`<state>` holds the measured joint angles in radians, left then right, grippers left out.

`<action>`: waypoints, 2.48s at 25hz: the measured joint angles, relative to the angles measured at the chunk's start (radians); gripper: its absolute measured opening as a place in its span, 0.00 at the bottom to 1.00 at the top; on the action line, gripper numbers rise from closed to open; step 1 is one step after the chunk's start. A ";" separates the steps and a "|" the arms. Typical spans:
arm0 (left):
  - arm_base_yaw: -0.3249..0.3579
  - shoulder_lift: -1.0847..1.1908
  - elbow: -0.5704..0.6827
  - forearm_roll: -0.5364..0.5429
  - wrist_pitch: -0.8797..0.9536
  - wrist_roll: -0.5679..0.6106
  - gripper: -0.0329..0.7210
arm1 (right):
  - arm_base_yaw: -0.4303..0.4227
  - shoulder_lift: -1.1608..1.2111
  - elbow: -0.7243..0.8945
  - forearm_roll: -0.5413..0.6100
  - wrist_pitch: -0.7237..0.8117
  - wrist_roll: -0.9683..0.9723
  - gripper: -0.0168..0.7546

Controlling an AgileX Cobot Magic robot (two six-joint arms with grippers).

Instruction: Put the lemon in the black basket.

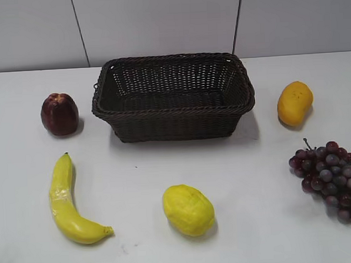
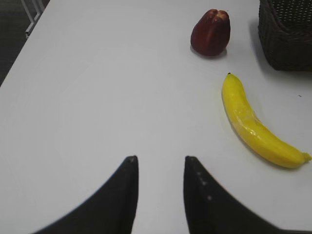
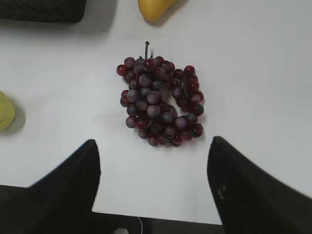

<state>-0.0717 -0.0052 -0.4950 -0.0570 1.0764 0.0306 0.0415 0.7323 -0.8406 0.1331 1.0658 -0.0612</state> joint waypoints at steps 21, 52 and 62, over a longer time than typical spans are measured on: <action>0.000 0.000 0.000 0.000 0.000 0.000 0.36 | 0.171 0.538 -0.194 0.126 0.011 -0.195 0.69; 0.000 0.000 0.000 0.000 0.000 0.000 0.36 | 0.802 1.203 -0.462 -0.008 -0.142 0.112 0.69; 0.000 0.000 0.000 0.000 0.000 0.000 0.36 | 0.802 1.296 -0.463 -0.035 -0.148 0.124 0.85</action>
<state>-0.0717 -0.0052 -0.4950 -0.0570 1.0764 0.0306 0.8438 2.0282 -1.3041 0.0977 0.9175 0.0632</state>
